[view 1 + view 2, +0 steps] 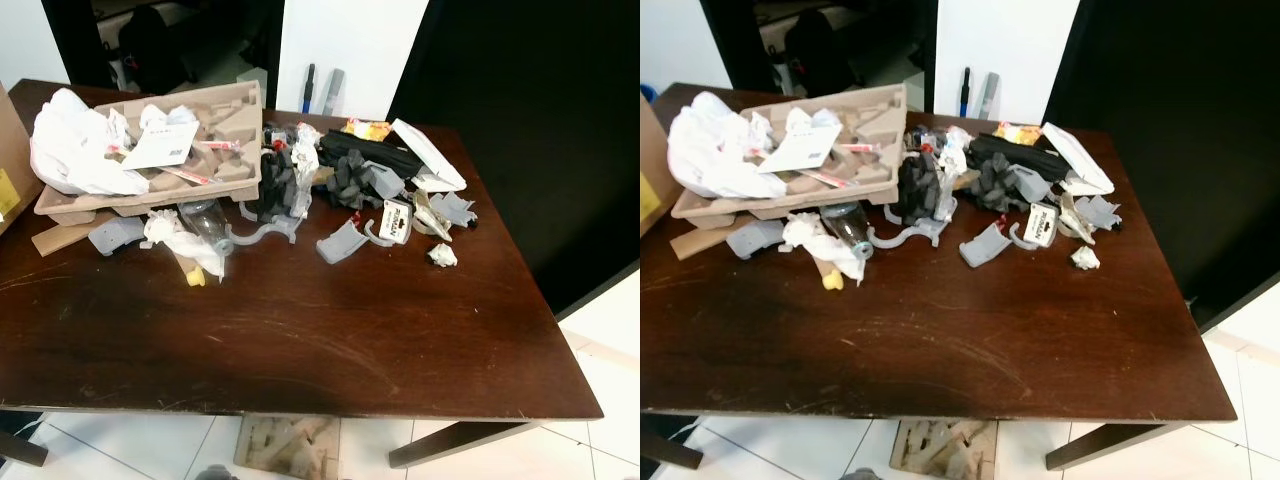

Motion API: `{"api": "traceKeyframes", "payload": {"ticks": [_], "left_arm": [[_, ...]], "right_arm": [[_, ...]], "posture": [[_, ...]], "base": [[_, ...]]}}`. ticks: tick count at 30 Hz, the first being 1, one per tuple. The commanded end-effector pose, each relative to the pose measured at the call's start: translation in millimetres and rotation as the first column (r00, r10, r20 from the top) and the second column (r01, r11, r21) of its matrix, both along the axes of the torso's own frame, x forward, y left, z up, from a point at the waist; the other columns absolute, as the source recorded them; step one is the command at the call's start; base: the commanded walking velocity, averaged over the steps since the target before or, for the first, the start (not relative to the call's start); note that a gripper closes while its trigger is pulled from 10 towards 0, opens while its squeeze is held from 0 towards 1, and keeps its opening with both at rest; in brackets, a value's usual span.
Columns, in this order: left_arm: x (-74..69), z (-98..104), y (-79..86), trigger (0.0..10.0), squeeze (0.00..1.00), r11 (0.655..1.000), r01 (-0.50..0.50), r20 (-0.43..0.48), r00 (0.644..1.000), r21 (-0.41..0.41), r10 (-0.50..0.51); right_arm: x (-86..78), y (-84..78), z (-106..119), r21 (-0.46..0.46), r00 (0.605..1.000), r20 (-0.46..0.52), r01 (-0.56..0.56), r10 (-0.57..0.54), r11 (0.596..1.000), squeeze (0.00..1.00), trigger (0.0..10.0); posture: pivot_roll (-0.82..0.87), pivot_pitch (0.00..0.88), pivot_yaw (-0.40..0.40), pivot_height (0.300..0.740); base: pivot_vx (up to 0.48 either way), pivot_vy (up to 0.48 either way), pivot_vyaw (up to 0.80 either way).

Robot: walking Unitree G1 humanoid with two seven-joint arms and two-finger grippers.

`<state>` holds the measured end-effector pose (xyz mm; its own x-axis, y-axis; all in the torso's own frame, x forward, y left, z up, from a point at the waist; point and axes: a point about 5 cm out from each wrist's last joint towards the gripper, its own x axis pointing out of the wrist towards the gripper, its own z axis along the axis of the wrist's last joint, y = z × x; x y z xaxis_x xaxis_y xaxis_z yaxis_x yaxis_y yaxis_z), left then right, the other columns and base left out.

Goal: Picking trash to rubbish bin

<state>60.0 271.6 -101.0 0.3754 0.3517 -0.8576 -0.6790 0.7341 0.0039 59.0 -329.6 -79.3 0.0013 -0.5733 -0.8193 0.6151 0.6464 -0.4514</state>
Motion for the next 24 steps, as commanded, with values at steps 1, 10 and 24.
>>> {"api": "traceKeyframes", "payload": {"ticks": [1,10,24], "left_arm": [[-5.2,-3.2,-6.3,10.0,0.0,0.999,0.022,-0.029,0.999,-0.024,-0.023],[-3.2,-6.3,-16.0,10.0,0.0,0.994,0.1,-0.062,0.993,-0.051,-0.103],[-3.4,-9.2,-25.6,10.0,0.0,0.989,0.13,-0.075,0.988,-0.075,-0.136]], "right_arm": [[-3.3,13.3,-7.3,0.082,0.997,-0.038,-0.069,0.072,0.994,0.0,10.0],[45.8,92.5,-25.2,0.397,0.827,0.039,-0.528,0.561,0.751,0.0,10.0],[70.8,93.9,-18.1,0.363,0.671,0.027,-0.697,0.741,0.618,0.0,10.0]], "posture": [[0.22,0.143,-0.096,0.74],[0.22,0.14,-0.096,0.74],[0.23,0.136,-0.104,0.74]], "base": [[0.0,0.0,0.0],[-0.027,0.0,0.0],[-0.294,0.0,0.0]]}}
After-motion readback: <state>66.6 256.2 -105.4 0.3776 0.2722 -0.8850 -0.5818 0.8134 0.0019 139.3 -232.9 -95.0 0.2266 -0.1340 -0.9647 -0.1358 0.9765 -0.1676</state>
